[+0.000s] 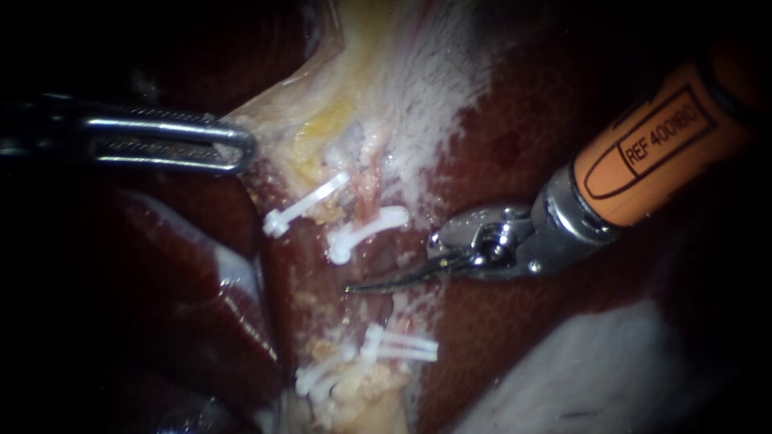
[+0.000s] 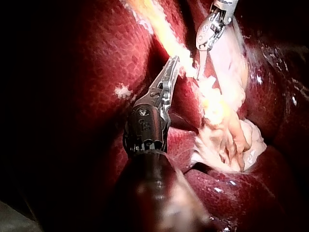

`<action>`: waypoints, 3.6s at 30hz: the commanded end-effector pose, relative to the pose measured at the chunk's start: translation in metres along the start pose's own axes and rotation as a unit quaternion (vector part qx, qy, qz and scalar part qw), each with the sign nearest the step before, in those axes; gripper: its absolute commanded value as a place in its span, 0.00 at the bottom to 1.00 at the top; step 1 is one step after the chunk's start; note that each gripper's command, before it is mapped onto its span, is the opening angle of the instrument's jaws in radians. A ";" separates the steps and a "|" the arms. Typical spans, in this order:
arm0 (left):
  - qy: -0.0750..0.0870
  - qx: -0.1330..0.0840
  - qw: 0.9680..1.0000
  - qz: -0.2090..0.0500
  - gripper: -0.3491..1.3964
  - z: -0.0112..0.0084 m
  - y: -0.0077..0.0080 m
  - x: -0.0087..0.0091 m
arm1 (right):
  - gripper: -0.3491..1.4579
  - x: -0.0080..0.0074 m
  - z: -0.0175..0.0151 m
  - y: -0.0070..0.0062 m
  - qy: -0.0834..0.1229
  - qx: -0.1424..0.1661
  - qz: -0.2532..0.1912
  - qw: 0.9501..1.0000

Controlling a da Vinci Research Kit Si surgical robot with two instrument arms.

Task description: Go back from the cut right tube

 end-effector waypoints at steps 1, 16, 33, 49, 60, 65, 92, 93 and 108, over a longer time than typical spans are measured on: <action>0.000 0.000 1.000 0.000 0.00 0.0000 0.0000 0.0000 | 0.00 0.0000 0.0000 0.0000 0.001 0.001 0.000 1.000; 0.000 0.000 1.000 0.000 0.00 0.0000 0.0000 0.0001 | 0.36 -0.0001 -0.0004 -0.0002 0.009 0.000 0.003 1.000; 0.000 0.000 1.000 0.001 0.00 -0.0001 0.0001 0.0003 | 0.48 -0.0009 -0.0016 -0.0006 0.011 -0.001 -0.004 1.000; 0.000 0.000 1.000 0.002 0.00 0.0001 0.0008 0.0009 | 0.71 -0.0022 -0.0094 -0.0025 0.058 -0.062 -0.100 0.991; 0.000 0.001 1.000 0.002 0.00 0.0002 0.0010 0.0011 | 0.77 -0.0013 -0.0131 -0.0043 0.073 -0.095 -0.177 0.977; 0.000 0.001 1.000 0.003 0.00 0.0002 0.0013 0.0013 | 0.83 -0.0002 -0.0142 -0.0052 0.073 -0.115 -0.214 0.967; 0.015 0.005 1.000 0.001 0.00 0.0045 0.0031 0.0060 | 0.90 0.0011 -0.0152 -0.0062 0.077 -0.134 -0.249 0.956; 0.017 0.008 1.000 0.002 0.00 0.0050 0.0030 0.0064 | 0.90 0.0011 -0.0152 -0.0062 0.077 -0.134 -0.249 0.956; 0.029 0.020 0.999 -0.002 0.00 0.0075 0.0014 0.0080 | 0.93 0.0011 -0.0152 -0.0063 0.077 -0.134 -0.251 0.955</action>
